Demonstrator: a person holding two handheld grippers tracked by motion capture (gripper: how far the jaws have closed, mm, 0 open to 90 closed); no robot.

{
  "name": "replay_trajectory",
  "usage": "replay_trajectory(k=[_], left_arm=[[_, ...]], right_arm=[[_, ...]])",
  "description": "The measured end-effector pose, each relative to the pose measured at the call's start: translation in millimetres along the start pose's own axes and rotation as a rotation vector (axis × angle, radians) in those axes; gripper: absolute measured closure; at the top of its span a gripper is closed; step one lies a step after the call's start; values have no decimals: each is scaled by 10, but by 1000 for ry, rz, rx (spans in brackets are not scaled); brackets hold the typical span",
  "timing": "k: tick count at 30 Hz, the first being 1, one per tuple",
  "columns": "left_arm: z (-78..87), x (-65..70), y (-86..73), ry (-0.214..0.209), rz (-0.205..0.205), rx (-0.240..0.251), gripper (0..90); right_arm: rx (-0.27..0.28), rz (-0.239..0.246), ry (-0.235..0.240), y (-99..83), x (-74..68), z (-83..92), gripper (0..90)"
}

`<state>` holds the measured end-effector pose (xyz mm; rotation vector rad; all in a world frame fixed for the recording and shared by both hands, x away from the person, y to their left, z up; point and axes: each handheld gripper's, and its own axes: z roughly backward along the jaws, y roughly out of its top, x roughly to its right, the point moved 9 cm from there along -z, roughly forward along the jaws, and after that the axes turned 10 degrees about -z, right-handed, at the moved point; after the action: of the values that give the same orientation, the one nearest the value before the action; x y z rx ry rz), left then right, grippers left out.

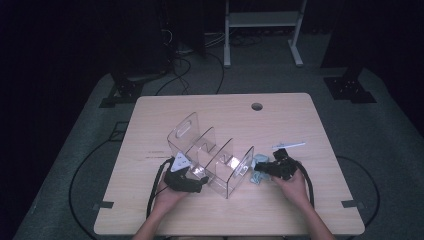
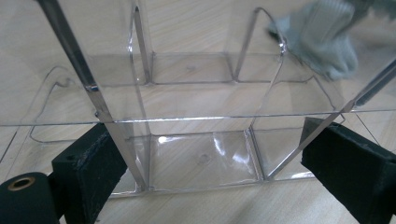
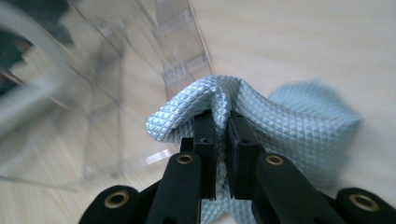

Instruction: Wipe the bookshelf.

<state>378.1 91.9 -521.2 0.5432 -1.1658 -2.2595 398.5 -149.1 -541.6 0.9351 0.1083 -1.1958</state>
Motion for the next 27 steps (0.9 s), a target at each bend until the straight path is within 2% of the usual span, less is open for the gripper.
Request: replay_trajectory(k=[2,4,6,8,11,13,15,18,22,25,27], left_arm=[[2,-1,-2,-1,-1,-2,74],[0,-1,-3,-2,0,-1,74],[-2,0,0,-2,-1,2,74],[-3,4,3,-1,-1,0,74],[-4,5,3,-1,-1,2,74],[-3,5,3,0,-1,1,74],[-7,7,0,-2,-2,-2,74],[-11,8,3,1,0,2,73],[-11,11,9,2,-1,1,73],[-6,8,4,0,0,-3,73],[-8,10,6,2,1,3,73]], right_arm=[[5,-1,4,16,-12,19,834],[55,16,27,96,-110,126,834],[72,34,30,125,-171,191,834],[58,42,21,87,-166,178,834],[-5,42,-7,-62,-94,46,834],[-38,46,-8,-127,-92,-17,834],[-33,67,-11,-114,-147,-4,834],[0,72,18,-70,-243,70,833],[-39,75,25,-172,-277,-8,833],[-69,97,34,-278,-391,-57,832],[-103,116,72,-377,-504,-73,833]])
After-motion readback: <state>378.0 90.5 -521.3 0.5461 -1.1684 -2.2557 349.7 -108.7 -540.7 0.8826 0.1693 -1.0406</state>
